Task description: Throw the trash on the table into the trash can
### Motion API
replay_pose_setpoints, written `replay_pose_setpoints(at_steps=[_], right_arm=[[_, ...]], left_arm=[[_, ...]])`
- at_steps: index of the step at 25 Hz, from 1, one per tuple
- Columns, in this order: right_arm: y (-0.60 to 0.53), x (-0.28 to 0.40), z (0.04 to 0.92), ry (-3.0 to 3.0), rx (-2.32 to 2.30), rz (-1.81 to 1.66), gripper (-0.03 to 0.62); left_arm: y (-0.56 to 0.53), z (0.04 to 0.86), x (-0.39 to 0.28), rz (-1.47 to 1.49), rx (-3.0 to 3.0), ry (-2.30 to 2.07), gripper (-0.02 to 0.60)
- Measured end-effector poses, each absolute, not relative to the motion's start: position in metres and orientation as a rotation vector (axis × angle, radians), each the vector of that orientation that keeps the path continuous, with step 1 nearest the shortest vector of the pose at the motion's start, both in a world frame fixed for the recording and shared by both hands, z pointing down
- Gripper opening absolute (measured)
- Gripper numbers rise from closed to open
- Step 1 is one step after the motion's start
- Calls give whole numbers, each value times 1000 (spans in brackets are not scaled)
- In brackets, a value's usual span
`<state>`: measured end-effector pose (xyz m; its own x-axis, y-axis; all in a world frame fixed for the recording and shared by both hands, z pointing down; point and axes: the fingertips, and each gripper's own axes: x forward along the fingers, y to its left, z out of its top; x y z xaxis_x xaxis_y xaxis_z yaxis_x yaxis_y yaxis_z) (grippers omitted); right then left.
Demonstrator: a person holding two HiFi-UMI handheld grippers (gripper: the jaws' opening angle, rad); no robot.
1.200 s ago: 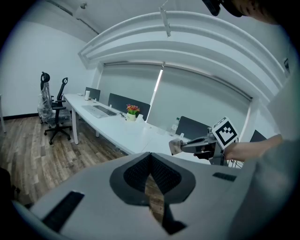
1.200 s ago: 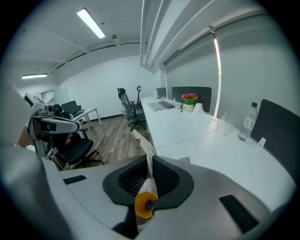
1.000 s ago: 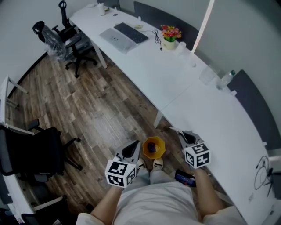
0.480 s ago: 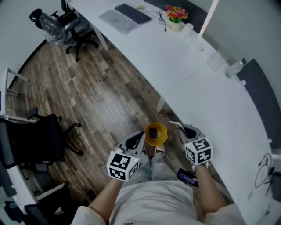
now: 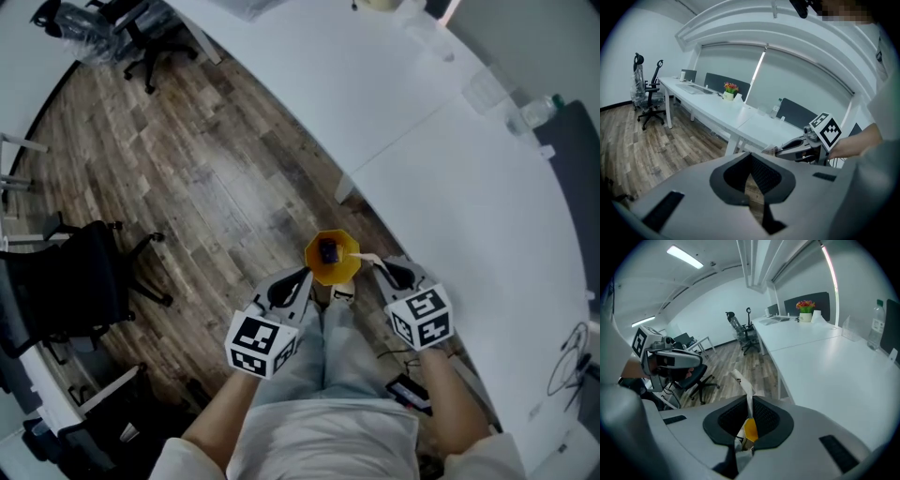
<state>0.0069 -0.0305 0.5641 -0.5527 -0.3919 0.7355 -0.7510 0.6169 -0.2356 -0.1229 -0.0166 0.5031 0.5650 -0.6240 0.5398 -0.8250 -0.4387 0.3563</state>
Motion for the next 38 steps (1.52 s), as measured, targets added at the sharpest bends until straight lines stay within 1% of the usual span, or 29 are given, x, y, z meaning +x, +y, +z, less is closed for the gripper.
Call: replay_pose_setpoints(at_steps=[10,17,25,31,38], right_arm=[[-33,-16,651,-2170,837,722,51],[-38,-27,730,-2134,822,750,51],[-20,-32,817,-2103,805,808,51],[-17,-30,888,-2058,834,918,52],[-13,-31,963,-1996,796,916,52]], left_arm=[[-16,586,-132,489,2132,-1164,0],[-17,649,-140,482,2082,-1186,0],[-9,719,-141,520,2040,-1168,0],[-11,762,-141,512,2022,-1183,0],[-3,801,-151,524,2006,-1194,0]])
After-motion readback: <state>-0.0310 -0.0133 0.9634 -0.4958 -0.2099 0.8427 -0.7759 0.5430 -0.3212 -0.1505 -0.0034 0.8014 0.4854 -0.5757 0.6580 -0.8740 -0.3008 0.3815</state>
